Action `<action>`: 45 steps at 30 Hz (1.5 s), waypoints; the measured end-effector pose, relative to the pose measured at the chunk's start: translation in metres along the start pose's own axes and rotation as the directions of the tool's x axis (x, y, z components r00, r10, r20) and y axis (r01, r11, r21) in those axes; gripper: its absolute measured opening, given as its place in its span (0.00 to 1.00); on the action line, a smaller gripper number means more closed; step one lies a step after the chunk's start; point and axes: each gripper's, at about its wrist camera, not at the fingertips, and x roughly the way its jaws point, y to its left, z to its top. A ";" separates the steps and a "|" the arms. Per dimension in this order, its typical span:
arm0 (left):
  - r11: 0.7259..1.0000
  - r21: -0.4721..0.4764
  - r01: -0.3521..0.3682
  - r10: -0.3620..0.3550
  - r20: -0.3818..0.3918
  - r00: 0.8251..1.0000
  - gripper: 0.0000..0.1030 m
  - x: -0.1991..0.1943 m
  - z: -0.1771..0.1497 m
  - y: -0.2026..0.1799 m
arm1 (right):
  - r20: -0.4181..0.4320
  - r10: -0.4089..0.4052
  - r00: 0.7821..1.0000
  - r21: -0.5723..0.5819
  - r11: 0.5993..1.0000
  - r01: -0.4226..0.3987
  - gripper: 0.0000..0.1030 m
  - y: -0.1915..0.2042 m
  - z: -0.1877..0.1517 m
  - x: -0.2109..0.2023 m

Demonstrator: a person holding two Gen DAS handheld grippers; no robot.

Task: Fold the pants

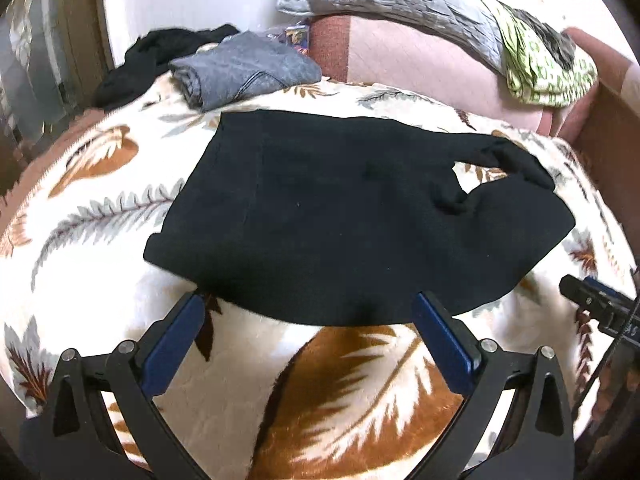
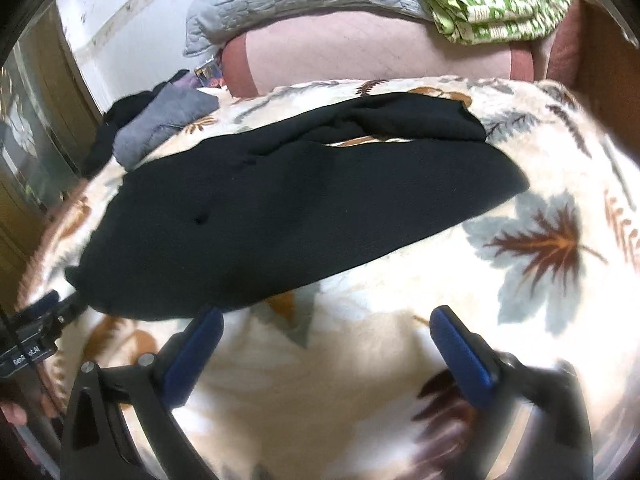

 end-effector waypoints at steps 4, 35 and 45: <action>0.996 -0.083 0.025 -0.027 -0.013 1.000 1.00 0.002 -0.003 0.018 | 0.010 0.016 1.000 0.000 1.000 -0.016 0.99 -0.006 0.003 0.001; 0.967 -0.220 0.131 -0.142 -0.036 0.989 0.18 0.025 0.037 0.043 | 0.149 0.022 0.989 0.184 0.982 -0.049 0.04 -0.047 0.017 -0.011; 0.969 -0.232 0.091 -0.114 -0.088 0.990 0.18 0.030 0.003 0.059 | 0.016 0.033 0.999 0.315 0.948 -0.036 0.39 -0.088 -0.028 -0.015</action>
